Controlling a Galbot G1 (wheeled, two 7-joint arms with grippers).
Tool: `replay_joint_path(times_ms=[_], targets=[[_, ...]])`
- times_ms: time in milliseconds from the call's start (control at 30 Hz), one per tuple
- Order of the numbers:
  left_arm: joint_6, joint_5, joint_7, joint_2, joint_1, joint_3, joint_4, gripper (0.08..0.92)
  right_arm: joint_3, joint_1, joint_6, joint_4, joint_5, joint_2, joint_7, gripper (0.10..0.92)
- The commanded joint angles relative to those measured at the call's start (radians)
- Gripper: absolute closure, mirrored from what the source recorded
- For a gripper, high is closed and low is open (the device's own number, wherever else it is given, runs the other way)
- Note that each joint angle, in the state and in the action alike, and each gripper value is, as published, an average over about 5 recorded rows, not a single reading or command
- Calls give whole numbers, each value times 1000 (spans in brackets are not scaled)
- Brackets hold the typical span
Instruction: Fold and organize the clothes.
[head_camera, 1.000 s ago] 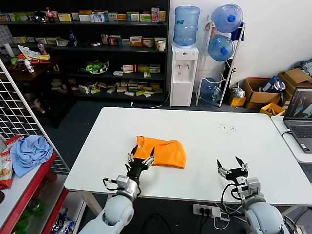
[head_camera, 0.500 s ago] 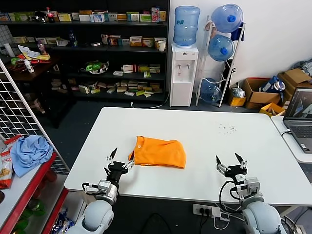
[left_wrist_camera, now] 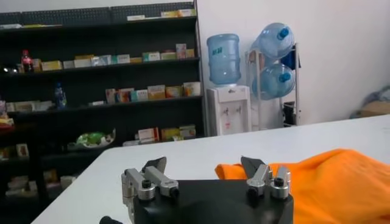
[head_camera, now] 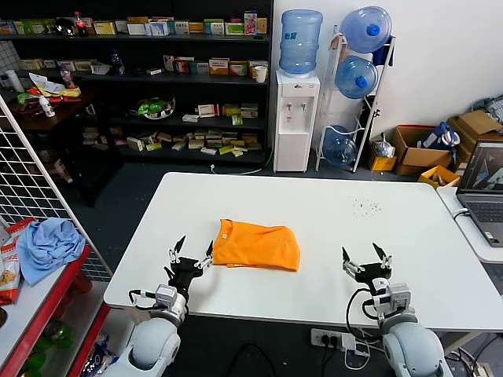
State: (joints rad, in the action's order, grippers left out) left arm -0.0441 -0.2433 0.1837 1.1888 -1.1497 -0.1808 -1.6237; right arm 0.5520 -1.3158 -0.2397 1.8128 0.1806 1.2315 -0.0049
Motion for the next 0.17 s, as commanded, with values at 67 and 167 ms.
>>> replay_joint_path(times_ms=[67, 167], targets=[[39, 28, -23, 16, 0, -14, -9, 177, -18, 6, 19, -11, -24, 20, -7, 203], [43, 27, -25, 14, 7, -11, -11, 177, -19, 6, 20, -12, -28, 23, -7, 203]])
